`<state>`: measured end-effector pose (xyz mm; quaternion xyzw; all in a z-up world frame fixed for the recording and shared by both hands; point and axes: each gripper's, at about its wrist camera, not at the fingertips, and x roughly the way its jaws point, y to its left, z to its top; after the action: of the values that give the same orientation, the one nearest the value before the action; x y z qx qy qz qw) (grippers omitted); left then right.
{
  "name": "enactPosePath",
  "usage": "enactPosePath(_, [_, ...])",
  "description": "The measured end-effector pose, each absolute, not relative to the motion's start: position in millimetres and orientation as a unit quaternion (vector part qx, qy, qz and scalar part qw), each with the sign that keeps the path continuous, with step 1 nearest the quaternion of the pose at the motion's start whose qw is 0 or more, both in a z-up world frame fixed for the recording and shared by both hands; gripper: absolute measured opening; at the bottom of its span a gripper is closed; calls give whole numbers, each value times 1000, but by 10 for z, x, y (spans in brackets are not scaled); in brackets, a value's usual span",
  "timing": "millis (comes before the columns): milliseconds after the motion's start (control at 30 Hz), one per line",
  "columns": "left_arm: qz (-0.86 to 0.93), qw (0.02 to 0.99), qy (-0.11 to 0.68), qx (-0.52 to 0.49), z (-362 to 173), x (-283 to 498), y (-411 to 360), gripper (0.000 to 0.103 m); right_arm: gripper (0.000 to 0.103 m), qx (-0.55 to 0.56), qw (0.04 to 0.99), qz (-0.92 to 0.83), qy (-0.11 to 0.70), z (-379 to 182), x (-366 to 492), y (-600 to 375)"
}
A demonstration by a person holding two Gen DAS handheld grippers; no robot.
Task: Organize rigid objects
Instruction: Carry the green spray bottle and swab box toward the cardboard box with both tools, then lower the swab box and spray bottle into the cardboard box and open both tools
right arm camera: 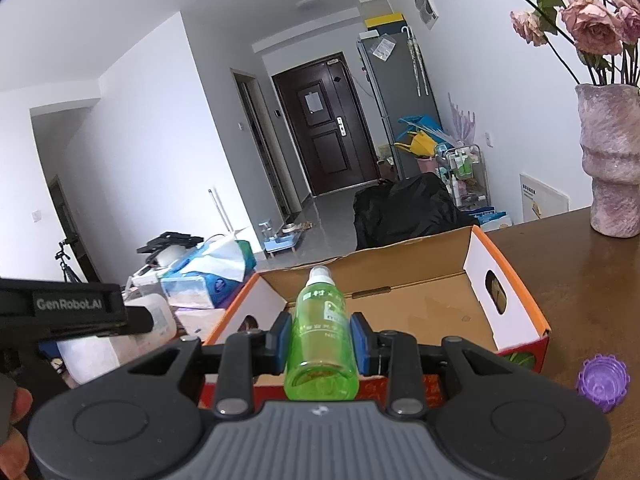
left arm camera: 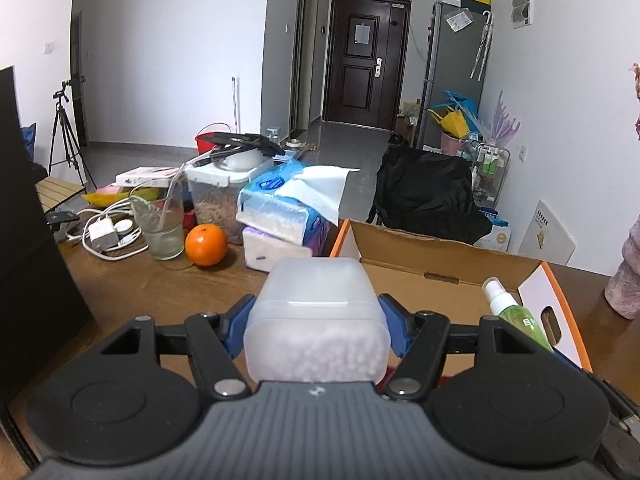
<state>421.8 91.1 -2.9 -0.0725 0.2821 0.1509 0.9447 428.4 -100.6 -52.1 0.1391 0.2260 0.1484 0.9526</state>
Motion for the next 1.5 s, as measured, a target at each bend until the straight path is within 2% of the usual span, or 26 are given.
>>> enactPosePath(800, [135, 952, 274, -33, -238, 5174, 742, 67, 30, 150, 951, 136, 234, -569, 4995, -1120])
enactPosePath(1400, [117, 946, 301, -25, -514, 5545, 626, 67, 31, 142, 940, 124, 284, -722, 5379, -1145])
enactPosePath(1433, [118, 946, 301, -27, -510, 5552, 647, 68, 32, 144, 938, 123, 290, -725, 5386, -1160])
enactPosePath(1467, [117, 947, 296, -30, -501, 5535, 670, 74, 33, 146, 937, 122, 295, -726, 5383, -1180])
enactPosePath(1500, [118, 948, 293, -35, -484, 5523, 701, 82, 39, 146, 935, 121, 299, -716, 5386, -1195])
